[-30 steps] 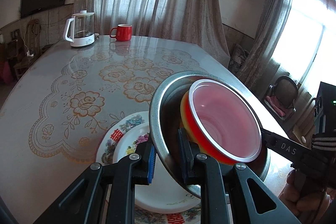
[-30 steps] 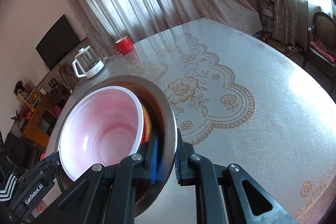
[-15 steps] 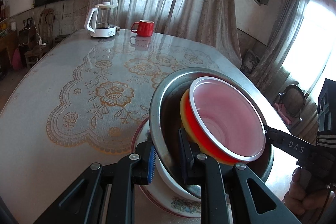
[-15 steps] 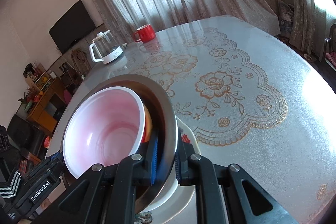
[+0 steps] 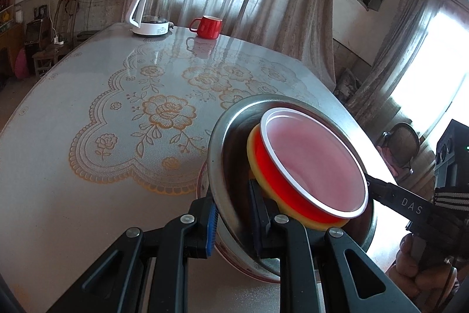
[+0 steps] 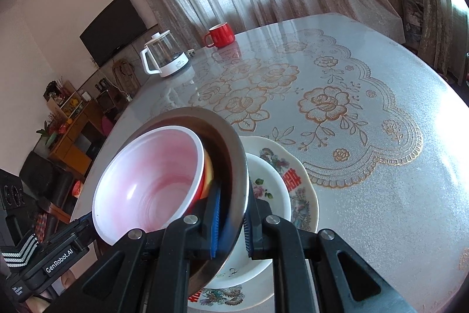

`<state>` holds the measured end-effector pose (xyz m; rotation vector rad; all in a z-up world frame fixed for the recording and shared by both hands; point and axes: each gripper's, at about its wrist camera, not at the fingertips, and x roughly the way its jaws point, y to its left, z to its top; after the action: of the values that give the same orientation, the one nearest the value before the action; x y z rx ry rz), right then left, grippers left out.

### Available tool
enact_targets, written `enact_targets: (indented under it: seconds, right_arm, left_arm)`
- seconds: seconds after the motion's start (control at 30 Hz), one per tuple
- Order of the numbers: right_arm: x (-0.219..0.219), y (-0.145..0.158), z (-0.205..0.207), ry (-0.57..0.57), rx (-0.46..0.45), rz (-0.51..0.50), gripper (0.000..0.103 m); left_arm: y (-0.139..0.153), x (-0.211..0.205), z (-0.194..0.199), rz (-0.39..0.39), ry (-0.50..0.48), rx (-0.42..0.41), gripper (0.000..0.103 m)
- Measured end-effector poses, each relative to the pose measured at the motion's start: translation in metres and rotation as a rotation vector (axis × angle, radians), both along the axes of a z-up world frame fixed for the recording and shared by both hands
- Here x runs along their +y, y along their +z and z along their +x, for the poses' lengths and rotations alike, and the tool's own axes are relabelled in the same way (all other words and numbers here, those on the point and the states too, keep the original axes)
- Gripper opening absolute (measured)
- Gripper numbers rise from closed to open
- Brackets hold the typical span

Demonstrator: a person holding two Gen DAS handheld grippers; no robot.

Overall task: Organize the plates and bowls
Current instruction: 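Lower the bowl stack onto the pink-rose plate with both grippers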

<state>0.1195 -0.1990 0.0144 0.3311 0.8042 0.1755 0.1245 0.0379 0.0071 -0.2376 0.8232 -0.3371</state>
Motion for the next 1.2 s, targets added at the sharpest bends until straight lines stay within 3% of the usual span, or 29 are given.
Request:
enact_targets:
  seconds: [0.37,0.8,1.2]
  right_arm:
    - [-0.017,-0.023,0.008,-0.042,0.085,-0.036,0.012]
    - [-0.014,-0.028,0.011,-0.041,0.074,-0.072,0.012]
    - [-0.024,-0.031,0.000,-0.064,0.079,0.006,0.021]
  left_arm:
    - [-0.021,-0.020,0.011,0.029,-0.049,0.083,0.020]
    - [-0.019,-0.020,0.005,0.042,-0.042,0.069,0.021]
    - [-0.015,-0.021,-0.004,0.055,-0.052,0.036,0.025]
